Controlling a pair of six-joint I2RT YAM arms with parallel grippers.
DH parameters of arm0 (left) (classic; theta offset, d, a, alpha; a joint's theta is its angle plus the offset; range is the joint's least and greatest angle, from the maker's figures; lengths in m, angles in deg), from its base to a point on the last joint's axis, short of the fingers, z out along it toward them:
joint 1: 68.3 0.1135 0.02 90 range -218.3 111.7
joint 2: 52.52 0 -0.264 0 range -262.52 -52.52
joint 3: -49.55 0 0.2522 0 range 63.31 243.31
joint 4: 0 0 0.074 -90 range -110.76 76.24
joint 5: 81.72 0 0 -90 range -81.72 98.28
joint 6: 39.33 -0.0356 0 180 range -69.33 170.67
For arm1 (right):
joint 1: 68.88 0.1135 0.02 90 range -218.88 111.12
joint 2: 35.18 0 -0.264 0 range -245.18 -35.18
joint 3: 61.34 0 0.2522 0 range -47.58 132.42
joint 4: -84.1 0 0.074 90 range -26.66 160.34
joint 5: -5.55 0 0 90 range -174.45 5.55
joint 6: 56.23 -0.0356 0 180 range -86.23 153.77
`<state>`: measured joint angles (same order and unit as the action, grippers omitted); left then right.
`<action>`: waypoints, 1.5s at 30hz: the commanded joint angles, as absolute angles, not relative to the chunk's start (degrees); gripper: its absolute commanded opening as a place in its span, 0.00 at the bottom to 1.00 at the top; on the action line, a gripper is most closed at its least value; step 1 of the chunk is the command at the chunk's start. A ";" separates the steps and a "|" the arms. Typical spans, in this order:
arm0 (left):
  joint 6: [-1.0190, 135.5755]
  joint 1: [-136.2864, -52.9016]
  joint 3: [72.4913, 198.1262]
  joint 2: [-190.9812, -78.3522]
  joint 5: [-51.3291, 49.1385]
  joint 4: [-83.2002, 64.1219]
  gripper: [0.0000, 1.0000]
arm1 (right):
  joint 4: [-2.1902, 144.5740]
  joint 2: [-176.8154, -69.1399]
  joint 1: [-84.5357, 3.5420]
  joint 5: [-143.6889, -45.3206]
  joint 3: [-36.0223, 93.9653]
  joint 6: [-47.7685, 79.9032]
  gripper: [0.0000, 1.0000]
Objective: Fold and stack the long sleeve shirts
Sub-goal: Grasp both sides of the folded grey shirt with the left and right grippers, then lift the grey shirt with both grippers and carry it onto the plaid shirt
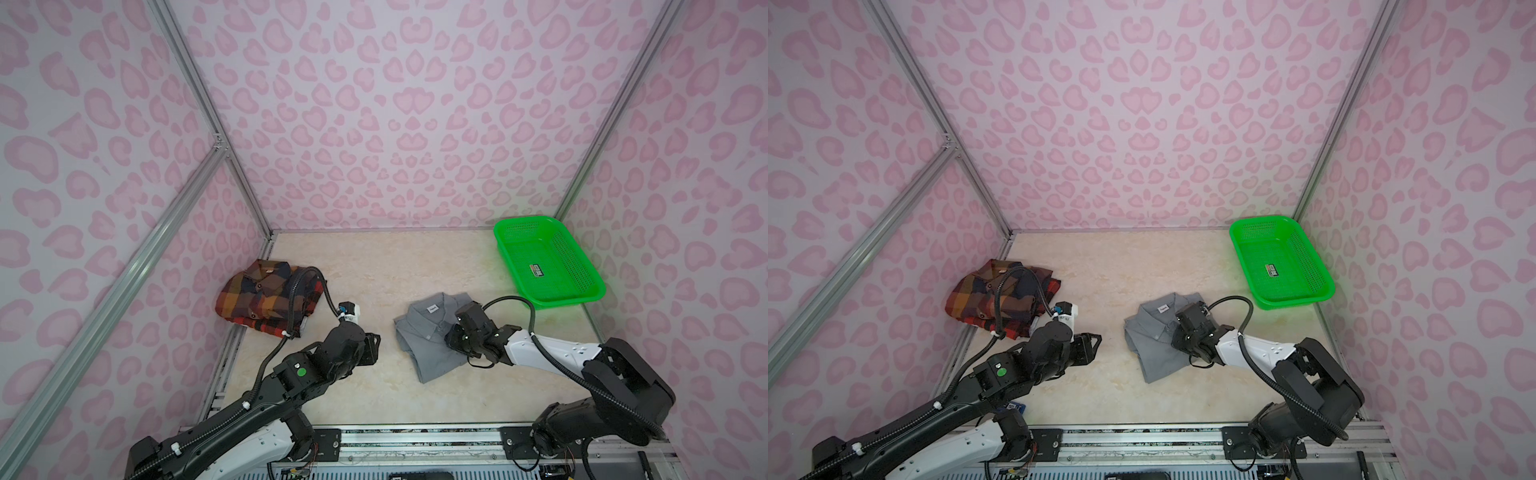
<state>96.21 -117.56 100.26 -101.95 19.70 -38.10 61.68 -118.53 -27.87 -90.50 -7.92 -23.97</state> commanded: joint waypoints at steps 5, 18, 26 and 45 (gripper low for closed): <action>95.80 -117.93 100.05 -107.26 10.99 -30.71 0.52 | 47.29 -110.88 -26.94 -87.60 1.84 -23.34 0.56; 98.80 -121.65 99.90 -122.86 5.93 -18.51 0.45 | 55.23 -120.05 -44.82 -105.26 -10.14 -8.11 0.40; 97.46 -120.84 97.05 -120.81 9.61 -22.71 0.56 | 51.82 -114.21 -42.67 -105.78 -8.78 -9.34 0.50; 92.62 -118.67 92.41 -122.35 7.43 -14.86 0.99 | 50.61 -112.71 -52.71 -110.27 -10.48 5.04 0.70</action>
